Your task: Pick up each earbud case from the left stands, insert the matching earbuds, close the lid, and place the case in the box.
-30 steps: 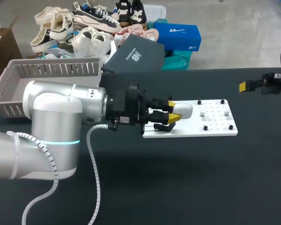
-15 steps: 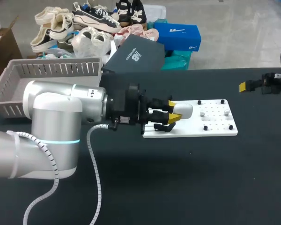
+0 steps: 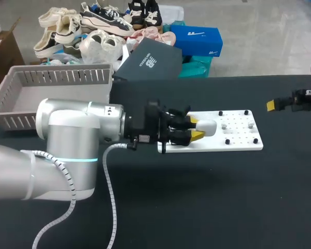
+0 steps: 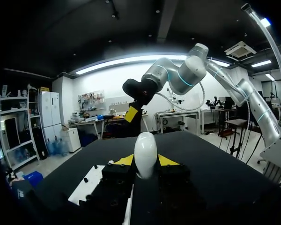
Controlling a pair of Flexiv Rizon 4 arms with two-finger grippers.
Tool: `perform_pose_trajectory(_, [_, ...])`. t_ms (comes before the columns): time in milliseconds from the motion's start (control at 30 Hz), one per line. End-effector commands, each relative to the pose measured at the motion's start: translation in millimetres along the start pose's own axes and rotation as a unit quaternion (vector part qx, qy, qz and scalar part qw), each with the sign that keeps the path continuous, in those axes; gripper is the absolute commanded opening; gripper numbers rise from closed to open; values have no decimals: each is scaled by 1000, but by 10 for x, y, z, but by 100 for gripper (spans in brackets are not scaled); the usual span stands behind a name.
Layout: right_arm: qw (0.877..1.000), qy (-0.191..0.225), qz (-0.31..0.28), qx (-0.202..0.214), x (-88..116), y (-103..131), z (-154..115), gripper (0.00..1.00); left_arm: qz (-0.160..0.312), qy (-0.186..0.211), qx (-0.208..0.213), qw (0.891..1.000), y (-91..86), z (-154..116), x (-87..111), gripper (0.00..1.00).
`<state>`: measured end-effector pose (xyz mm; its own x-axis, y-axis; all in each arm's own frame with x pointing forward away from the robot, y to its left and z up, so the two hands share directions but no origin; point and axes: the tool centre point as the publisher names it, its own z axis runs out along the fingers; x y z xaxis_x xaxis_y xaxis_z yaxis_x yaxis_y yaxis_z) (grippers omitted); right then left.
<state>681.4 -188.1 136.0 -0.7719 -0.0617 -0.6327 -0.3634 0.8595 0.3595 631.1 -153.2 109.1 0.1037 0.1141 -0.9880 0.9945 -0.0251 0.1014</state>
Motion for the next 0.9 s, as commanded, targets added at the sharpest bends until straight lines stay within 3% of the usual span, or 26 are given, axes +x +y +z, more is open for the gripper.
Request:
perform_pose_trajectory(33, [1000, -5, -12, 1, 192, 154, -169, 100, 0, -7, 3, 1000, 71, 76, 79, 0])
perform_pose_trajectory(433, [997, 4, -82, 5, 551, 644, -233, 100, -5, -10, 5, 1000, 198, 119, 205, 0])
perform_pose_trajectory(900, [992, 24, -120, 4, 694, 991, -14, 100, -12, -5, 20, 1000, 213, 179, 258, 0])
